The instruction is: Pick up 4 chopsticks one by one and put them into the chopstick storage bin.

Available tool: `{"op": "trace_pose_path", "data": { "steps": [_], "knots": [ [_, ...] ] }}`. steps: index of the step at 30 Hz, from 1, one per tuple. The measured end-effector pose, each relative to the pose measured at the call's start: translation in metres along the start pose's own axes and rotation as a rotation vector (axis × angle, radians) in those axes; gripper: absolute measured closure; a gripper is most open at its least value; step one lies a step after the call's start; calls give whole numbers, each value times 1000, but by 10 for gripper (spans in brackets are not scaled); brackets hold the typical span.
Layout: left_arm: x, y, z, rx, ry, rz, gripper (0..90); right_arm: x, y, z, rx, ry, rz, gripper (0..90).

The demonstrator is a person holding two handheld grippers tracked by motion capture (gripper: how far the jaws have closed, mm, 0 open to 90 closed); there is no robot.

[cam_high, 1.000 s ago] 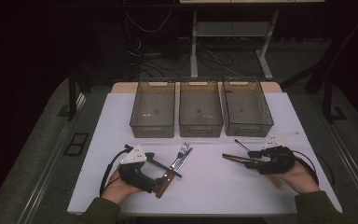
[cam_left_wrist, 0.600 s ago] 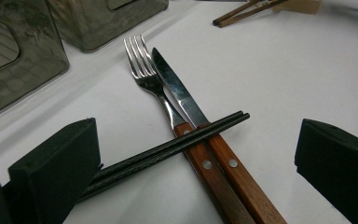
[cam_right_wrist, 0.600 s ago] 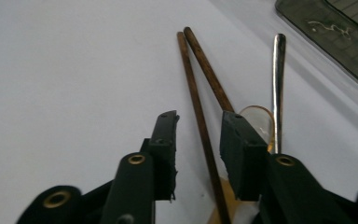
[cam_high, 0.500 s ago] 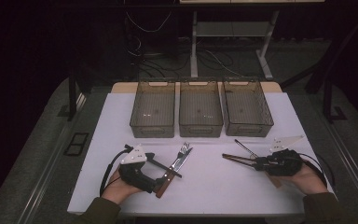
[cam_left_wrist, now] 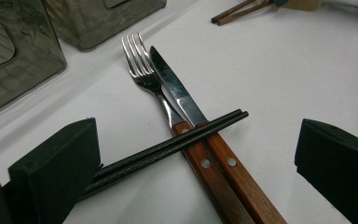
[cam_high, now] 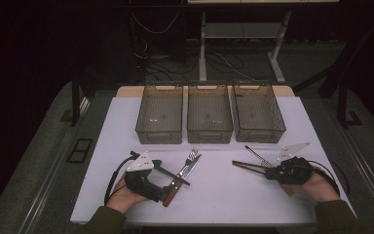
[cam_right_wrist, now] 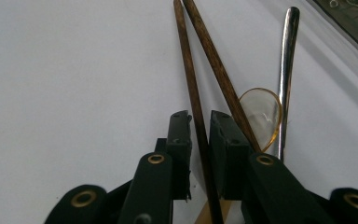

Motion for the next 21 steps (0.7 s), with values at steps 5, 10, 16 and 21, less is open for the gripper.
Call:
{"op": "trace_pose_path", "data": {
  "steps": [5, 10, 16, 21],
  "knots": [
    [0, 0, 0, 0, -1, -1, 0, 1, 0, 0, -8, 0, -13, 801],
    [0, 0, 0, 2, 0, -2, 0, 4, 0, -1, -20, -3, -31, 813],
    [0, 0, 0, 2, -1, -3, 0, 5, 0, -1, -31, 0, -37, 815],
    [0, 0, 0, 3, -2, -5, 0, 5, 1, -2, -49, 5, -42, 826]
  ]
}}
Point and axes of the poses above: each handheld gripper's, and its own axes: x roughly forward along the jaws, y roughly out of its top, z roughly to its right, the point moved 1 cm from there along x, roughly forward along the jaws, and after that the axes turned 5 degrees about -x, right-handed, at the moved point
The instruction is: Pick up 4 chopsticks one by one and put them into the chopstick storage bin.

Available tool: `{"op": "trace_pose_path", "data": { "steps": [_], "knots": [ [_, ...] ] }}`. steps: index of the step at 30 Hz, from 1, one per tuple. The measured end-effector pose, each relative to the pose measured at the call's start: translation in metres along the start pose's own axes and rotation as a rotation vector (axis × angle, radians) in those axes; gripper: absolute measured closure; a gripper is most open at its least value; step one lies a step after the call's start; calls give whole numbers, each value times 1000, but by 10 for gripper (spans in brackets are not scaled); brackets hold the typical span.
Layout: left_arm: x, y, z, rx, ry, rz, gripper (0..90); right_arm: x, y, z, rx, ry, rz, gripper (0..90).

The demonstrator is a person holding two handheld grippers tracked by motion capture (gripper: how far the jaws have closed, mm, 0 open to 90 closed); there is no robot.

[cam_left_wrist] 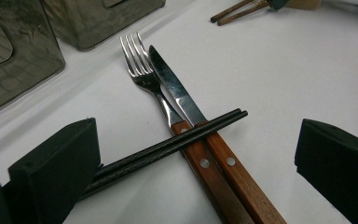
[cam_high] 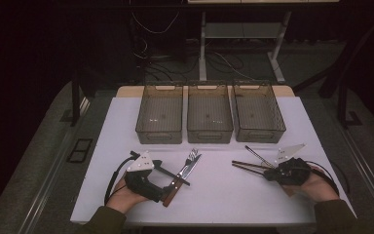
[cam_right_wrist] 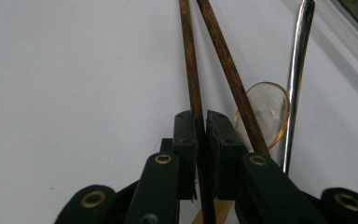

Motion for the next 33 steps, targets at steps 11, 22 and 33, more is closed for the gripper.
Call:
{"op": "trace_pose_path", "data": {
  "steps": [11, 22, 33],
  "knots": [
    [0, 0, 0, 1, -1, 1, 0, -1, 1, 0, -3, 24, 5, 848],
    [0, 0, 0, -1, -4, 3, 0, -19, 4, 3, 59, 32, 102, 851],
    [-1, -2, -1, -23, -5, 10, 0, -26, 14, 0, 110, 33, 199, 850]
  ]
}}
Point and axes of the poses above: each handheld gripper's, and its own axes: x roughly forward along the jaws, y roughly out of its top, z roughly to its right, the point moved 1 cm from there along x, roughly forward along the jaws, and after that the axes turned 5 degrees about -x, right-handed, at the moved point
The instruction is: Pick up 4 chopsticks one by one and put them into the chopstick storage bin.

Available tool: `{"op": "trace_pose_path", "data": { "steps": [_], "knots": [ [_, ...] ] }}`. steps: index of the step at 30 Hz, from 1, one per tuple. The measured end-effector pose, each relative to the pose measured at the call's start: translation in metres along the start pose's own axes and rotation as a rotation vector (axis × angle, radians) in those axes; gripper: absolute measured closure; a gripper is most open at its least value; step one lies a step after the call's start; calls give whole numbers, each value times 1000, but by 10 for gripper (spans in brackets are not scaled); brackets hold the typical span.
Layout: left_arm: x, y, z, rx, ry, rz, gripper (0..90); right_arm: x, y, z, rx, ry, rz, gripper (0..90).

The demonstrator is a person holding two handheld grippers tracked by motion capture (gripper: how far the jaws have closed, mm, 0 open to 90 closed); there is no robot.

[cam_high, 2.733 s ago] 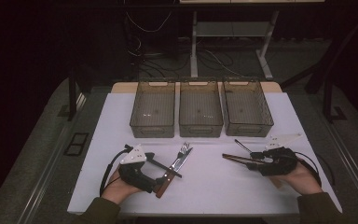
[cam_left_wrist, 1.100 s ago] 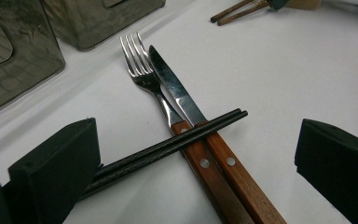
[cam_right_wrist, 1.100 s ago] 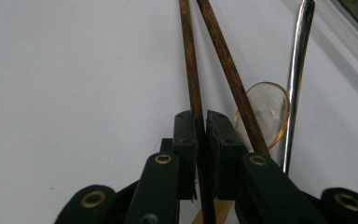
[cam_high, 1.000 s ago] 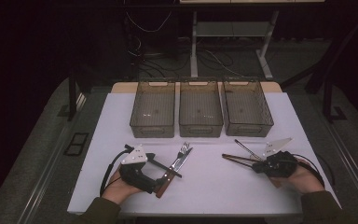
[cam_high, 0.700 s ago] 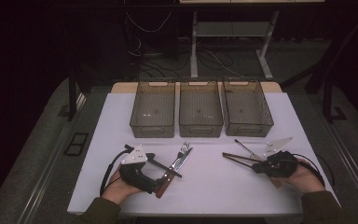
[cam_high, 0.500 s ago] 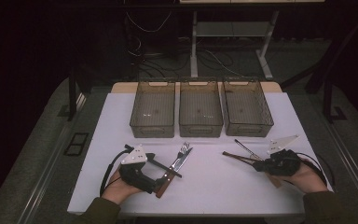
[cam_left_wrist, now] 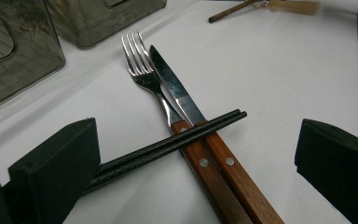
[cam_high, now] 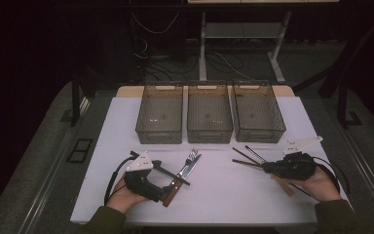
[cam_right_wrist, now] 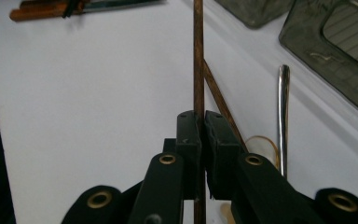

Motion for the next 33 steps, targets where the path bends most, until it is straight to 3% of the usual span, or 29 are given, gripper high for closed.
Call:
{"op": "trace_pose_path", "data": {
  "steps": [20, 24, 29, 33],
  "knots": [
    [-3, 0, 0, -14, 27, 17, 0, 13, 28, -7, 47, -10, 102, 850],
    [-6, -1, 1, -51, 9, 47, 0, 17, 37, -9, 41, -11, 118, 850],
    [-7, -2, 1, -53, 16, 59, 0, 25, 47, -9, 39, -20, 129, 850],
    [-5, -4, 4, -33, 13, 60, 0, 32, 56, -8, 36, -23, 142, 850]
  ]
}}
Point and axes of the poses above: each handheld gripper's, and its own axes: x roughly forward along the jaws, y roughly out of its top, z roughly to its right, the point moved 1 cm from there along x, roughly forward along the jaws, and after that the axes turned 5 degrees about -x, right-handed, at the moved point
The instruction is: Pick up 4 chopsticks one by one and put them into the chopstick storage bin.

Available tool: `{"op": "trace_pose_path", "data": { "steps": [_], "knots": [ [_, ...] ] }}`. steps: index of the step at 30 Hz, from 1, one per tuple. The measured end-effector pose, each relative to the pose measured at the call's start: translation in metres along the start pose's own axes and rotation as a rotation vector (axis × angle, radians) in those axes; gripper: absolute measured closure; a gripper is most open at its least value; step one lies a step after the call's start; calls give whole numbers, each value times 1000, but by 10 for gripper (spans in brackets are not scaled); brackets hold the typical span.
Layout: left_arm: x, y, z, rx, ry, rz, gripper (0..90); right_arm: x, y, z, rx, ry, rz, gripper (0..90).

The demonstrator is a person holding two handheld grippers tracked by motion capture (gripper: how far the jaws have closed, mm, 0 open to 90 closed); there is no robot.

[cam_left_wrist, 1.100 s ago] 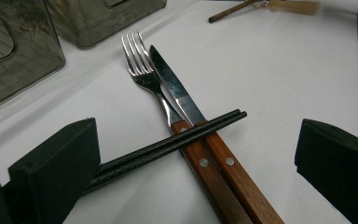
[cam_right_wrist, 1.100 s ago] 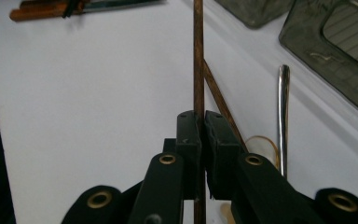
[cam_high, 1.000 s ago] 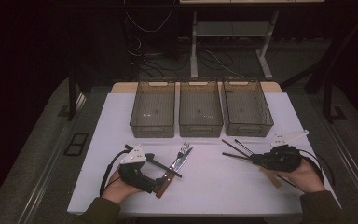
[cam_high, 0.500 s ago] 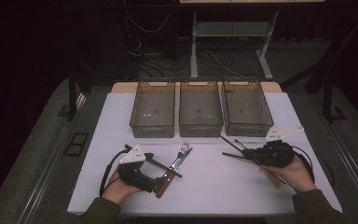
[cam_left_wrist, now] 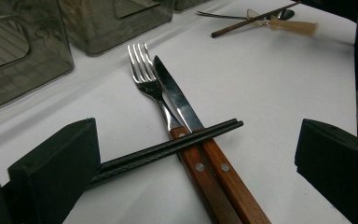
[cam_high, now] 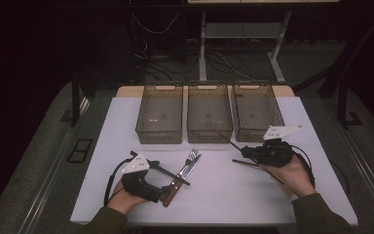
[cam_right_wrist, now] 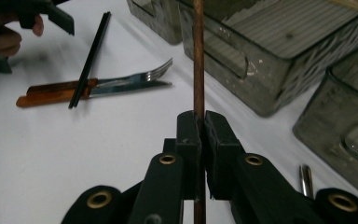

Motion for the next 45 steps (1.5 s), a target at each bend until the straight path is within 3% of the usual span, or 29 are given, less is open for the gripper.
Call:
{"op": "trace_pose_path", "data": {
  "steps": [13, 33, 45],
  "knots": [
    [5, 0, -2, 35, 0, -23, 0, 30, 31, 4, 28, -17, 44, 850],
    [2, 1, -2, 27, -2, -14, 0, 61, 89, 2, 56, -72, 95, 850],
    [1, 1, -1, 21, 1, -9, 0, 87, 120, 5, 110, -116, 127, 850]
  ]
}}
Point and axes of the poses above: each handheld gripper's, and its own axes: x roughly forward along the jaws, y roughly out of its top, z roughly to its right, the point moved 1 cm from there along x, roughly forward along the jaws, and after that the axes turned 5 degrees about -x, right-handed, at the moved point
